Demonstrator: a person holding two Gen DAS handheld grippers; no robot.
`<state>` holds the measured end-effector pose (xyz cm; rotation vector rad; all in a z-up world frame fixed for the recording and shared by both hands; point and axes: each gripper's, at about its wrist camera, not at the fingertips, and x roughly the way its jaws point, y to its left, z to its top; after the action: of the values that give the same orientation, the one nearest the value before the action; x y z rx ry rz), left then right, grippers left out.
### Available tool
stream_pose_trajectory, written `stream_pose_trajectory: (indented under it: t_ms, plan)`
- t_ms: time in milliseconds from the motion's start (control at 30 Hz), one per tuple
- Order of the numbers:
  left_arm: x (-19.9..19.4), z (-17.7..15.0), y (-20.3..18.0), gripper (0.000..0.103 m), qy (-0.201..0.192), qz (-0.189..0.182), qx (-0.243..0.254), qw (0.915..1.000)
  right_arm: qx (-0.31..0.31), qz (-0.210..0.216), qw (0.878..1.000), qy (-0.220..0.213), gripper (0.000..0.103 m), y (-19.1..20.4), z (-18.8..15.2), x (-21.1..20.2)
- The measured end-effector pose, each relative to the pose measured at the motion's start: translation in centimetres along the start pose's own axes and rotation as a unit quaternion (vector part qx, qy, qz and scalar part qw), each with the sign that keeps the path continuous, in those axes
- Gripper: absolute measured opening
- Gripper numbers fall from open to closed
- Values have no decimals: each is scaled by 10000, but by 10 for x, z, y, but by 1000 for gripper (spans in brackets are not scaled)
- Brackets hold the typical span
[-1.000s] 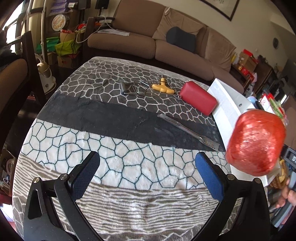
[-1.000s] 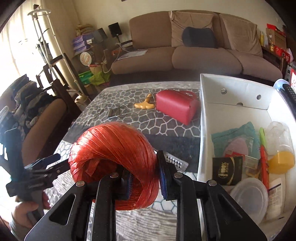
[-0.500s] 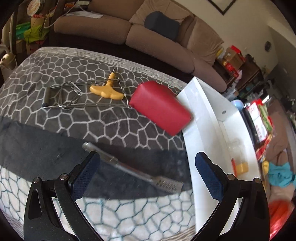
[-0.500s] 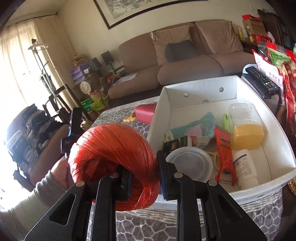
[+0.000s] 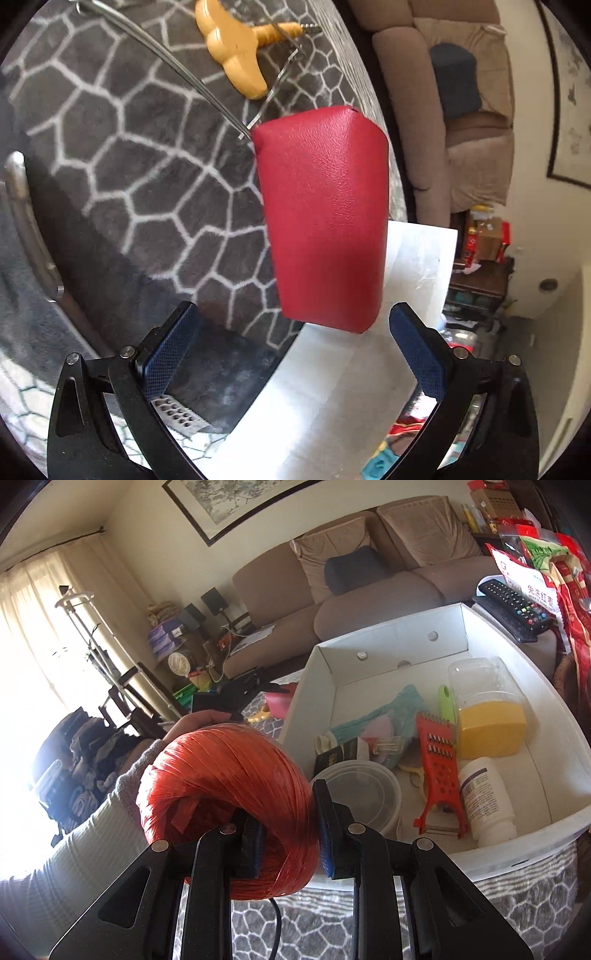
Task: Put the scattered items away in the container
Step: 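Grasp the red case with the left tool while the right holds the twine ball, then lower the twine ball and red case into the white box, open both tools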
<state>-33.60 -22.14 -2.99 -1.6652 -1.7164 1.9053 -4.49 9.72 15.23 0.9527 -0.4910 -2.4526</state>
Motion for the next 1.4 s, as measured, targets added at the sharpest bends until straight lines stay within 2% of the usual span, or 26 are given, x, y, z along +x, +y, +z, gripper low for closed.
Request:
stream_pose_trajectory:
  t_ms: [100,233,300,333,367,400,467,633,767,900,1000,1100,1200,1267,1400]
  plan:
    - [10,7,-2,103,-43,-326,-190,9993,-39,-13,10000,44,23,-2,-3,-1]
    - [24,14,-7,103,-147,1,-605,9981,0,-39,10000,24,23,-8,-3,-5]
    - [26,13,-12,103,-248,202,-661,9973,6,-65,10000,14,23,-10,-3,-6]
    - [27,13,-15,102,-308,254,-562,9976,10,-70,10000,17,23,-11,-2,-5]
    - [27,11,-17,96,-423,305,-429,9977,14,-71,10000,26,23,-12,-2,-5]
    - [26,10,-19,65,-539,396,-279,9974,16,-71,10000,43,23,-12,-2,-4]
    - [26,7,-19,65,-613,410,-70,9973,-3,-86,9999,65,23,-12,-2,-2]
    - [5,-5,-7,62,-608,78,142,9980,17,-54,10000,-41,23,-13,-1,-9]
    - [-40,-21,-20,62,-704,104,735,9948,133,-84,9998,-158,23,-20,2,-15]
    - [-95,-42,-51,62,-836,84,1445,9859,437,-188,9982,-374,23,-38,17,-27]
    - [-115,-62,-87,62,-753,-94,1905,9788,393,-334,9978,-421,23,-51,44,-31]
    - [-105,-84,-117,62,-541,-176,2197,9739,68,-772,9967,-223,23,-64,91,-16]
    - [-64,-99,-145,62,-261,-126,2279,9732,-39,-1060,9941,235,23,-85,143,24]
    - [-36,-106,-154,62,-175,-21,2278,9736,-112,-1421,9881,579,23,-102,173,56]
    - [18,-113,-163,62,-165,254,2279,9732,-494,-2373,9637,1123,23,-133,216,115]
